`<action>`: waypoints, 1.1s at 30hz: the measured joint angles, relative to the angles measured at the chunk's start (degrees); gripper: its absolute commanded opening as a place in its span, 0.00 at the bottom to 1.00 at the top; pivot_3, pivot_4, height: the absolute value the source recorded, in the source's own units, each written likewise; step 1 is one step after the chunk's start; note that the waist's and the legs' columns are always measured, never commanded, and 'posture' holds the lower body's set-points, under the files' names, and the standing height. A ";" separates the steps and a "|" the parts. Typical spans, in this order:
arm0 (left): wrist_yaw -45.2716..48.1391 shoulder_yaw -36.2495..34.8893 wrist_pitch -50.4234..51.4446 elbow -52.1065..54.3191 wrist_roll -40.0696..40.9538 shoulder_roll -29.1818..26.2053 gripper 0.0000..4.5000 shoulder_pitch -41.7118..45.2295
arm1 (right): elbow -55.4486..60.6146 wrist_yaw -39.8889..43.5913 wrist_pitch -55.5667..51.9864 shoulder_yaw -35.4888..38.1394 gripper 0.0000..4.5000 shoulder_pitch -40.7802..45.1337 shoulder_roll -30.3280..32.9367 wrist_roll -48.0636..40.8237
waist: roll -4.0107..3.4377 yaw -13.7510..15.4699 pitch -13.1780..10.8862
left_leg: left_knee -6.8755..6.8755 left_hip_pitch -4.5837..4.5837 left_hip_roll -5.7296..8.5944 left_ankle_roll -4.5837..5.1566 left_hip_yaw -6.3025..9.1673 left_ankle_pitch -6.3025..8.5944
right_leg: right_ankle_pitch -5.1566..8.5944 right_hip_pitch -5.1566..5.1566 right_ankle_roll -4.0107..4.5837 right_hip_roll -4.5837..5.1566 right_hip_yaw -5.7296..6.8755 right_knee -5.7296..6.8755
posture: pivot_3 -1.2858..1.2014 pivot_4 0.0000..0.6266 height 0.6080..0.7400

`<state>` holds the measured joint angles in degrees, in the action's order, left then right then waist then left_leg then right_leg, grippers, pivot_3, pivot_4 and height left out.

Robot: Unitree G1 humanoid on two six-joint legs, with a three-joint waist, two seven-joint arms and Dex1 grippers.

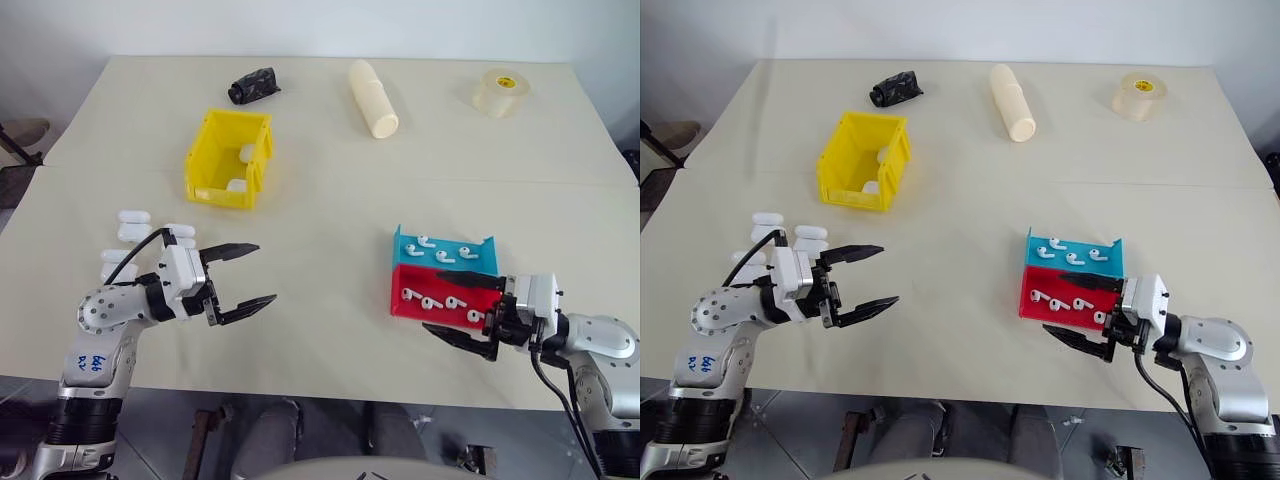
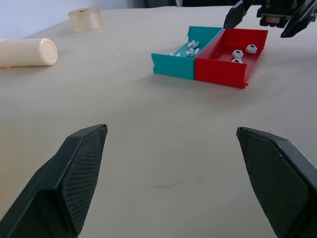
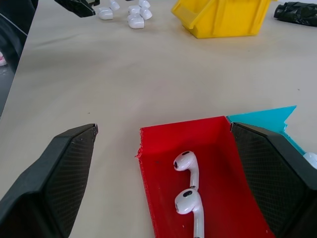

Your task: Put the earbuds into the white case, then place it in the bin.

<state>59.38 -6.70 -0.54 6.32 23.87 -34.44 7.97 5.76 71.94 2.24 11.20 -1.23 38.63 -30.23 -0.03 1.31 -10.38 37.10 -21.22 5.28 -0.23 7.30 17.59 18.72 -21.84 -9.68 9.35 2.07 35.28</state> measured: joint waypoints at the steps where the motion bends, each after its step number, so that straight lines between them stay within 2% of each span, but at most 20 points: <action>1: -0.12 0.00 0.00 0.00 -0.01 0.00 0.99 0.01 | -0.14 0.04 0.00 -0.01 1.00 0.13 0.00 0.00 | 0.00 0.02 0.00 | 0.00 0.00 0.00 0.00 0.00 0.00 | 0.00 0.00 0.00 0.00 0.00 0.00 | 0.52 0.24 1.00; 8: -8.71 -3.40 2.41 3.23 -0.83 0.23 0.99 -4.24 | -1.43 1.26 -1.03 -2.69 1.00 3.89 -0.65 -0.07 | 0.01 -0.45 0.00 | -0.04 0.02 -0.04 -0.01 -0.04 0.01 | 0.00 -0.06 0.00 -0.03 -0.08 0.02 | 0.52 0.24 1.00; 13: -17.76 -11.02 6.69 7.71 0.00 2.05 0.99 -11.52 | -1.36 1.28 -1.16 -5.65 1.00 7.52 -3.13 -0.14 | 0.05 -0.46 -0.03 | -0.03 0.01 -0.04 -0.03 -0.06 0.01 | 0.00 -0.10 0.00 -0.03 -0.14 0.04 | 0.52 0.24 1.00; 18: -31.31 -20.31 13.42 14.95 -0.40 8.49 0.99 -24.56 | -0.72 1.15 -0.58 -10.00 1.00 9.80 -7.82 0.06 | 0.11 -0.58 -0.06 | -0.04 -0.01 -0.06 0.00 -0.10 0.11 | 0.00 -0.14 0.00 -0.06 -0.25 0.00 | 0.52 0.24 1.00; 25: -41.98 -23.79 20.71 20.51 0.71 15.74 0.99 -30.46 | -1.30 0.37 2.95 -10.93 1.00 12.13 -9.72 1.40 | 0.21 0.59 -0.09 | 0.06 -0.03 -0.03 0.02 -0.11 0.16 | -0.02 -0.06 -0.04 -0.07 -0.27 -0.10 | 0.52 0.24 1.00; 30: -44.32 -24.05 26.14 23.56 3.17 15.37 0.99 -30.20 | -1.35 1.27 2.28 -10.97 1.00 11.58 -8.77 1.43 | 0.21 0.18 -0.09 | 0.01 -0.04 -0.07 0.00 -0.14 0.20 | -0.02 -0.12 -0.03 -0.12 -0.31 -0.14 | 0.52 0.24 1.00; 33: -46.03 -26.45 33.58 24.41 6.43 11.01 0.99 -27.50 | -1.10 1.84 -0.08 -10.88 1.00 11.59 -7.10 0.42 | 0.21 0.16 -0.09 | 0.02 -0.03 -0.15 -0.02 -0.12 0.21 | -0.01 -0.13 0.00 -0.22 -0.33 -0.12 | 0.52 0.24 1.00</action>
<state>13.36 -33.15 33.04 30.73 30.30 -23.43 -19.53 4.67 73.77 2.16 0.32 10.36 31.53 -29.81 0.18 1.47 -10.47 37.13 -21.25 5.13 -0.24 7.18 17.80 18.70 -21.97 -9.68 9.12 1.74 35.16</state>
